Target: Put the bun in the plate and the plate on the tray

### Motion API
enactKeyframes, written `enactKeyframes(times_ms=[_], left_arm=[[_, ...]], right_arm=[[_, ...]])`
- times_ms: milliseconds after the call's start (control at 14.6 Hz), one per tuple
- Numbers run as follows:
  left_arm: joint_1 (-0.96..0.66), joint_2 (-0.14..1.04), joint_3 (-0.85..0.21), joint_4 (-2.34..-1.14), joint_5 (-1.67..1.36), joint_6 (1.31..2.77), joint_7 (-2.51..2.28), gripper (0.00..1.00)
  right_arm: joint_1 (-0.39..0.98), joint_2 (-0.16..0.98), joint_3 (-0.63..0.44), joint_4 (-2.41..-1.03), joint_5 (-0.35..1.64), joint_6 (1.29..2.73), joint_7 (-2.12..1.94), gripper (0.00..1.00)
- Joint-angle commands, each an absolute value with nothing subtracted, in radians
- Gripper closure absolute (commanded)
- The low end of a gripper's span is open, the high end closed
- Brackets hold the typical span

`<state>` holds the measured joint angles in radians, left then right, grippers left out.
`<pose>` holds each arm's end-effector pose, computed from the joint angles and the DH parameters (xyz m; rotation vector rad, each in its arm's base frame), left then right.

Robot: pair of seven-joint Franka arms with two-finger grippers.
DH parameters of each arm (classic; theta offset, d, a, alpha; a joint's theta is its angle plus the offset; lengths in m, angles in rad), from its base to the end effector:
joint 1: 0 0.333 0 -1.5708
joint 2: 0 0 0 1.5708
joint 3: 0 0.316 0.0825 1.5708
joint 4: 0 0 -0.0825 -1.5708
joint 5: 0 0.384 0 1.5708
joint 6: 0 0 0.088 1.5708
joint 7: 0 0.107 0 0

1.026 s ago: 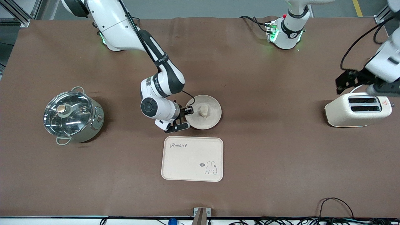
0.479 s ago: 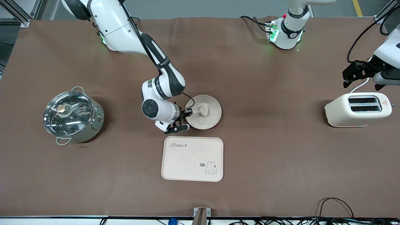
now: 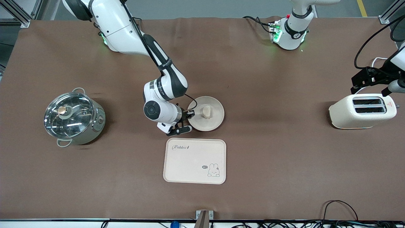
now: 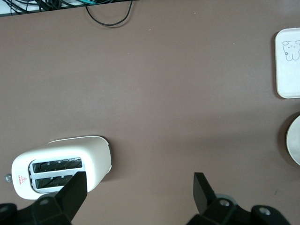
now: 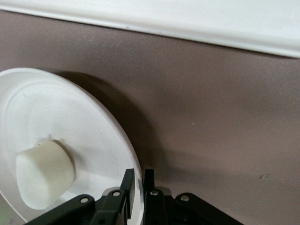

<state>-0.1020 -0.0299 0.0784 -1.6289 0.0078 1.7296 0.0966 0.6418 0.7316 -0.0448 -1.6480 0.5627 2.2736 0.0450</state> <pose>0.5603 -0.0118 0.6283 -3.1191 0.1886 -0.2037 0.5500 0.3936 0.1791 -2.7888 -0.2395 0.3011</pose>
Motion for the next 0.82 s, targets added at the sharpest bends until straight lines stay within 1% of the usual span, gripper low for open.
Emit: enactKeyframes(times_ms=[0,68,411,547,753], left_arm=[[-0.104,-0.029,0.086,-1.603,-0.011,1.707,0.107,0.00],[-0.104,-0.031,0.086,-1.603,-0.009,1.707,0.104,0.00],[-0.104,-0.031,0.092,-1.595,-0.009,1.704,0.091,0.00],[-0.106,-0.031,0.091,-1.595,-0.009,1.703,0.094,0.00],[-0.109,-0.032,0.087,-1.594,-0.009,1.703,0.089,0.00]], right_arm=[[0.644,0.724,-0.049,-1.658,0.581,2.272,0.035,0.94],[0.643,0.724,-0.049,-1.658,0.581,2.272,0.035,0.96],[0.635,0.719,-0.049,-1.658,0.581,2.269,0.034,0.99],[0.629,0.710,-0.051,-1.658,0.581,2.266,0.035,0.99],[0.600,0.693,-0.051,-1.649,0.583,2.200,0.043,0.99]])
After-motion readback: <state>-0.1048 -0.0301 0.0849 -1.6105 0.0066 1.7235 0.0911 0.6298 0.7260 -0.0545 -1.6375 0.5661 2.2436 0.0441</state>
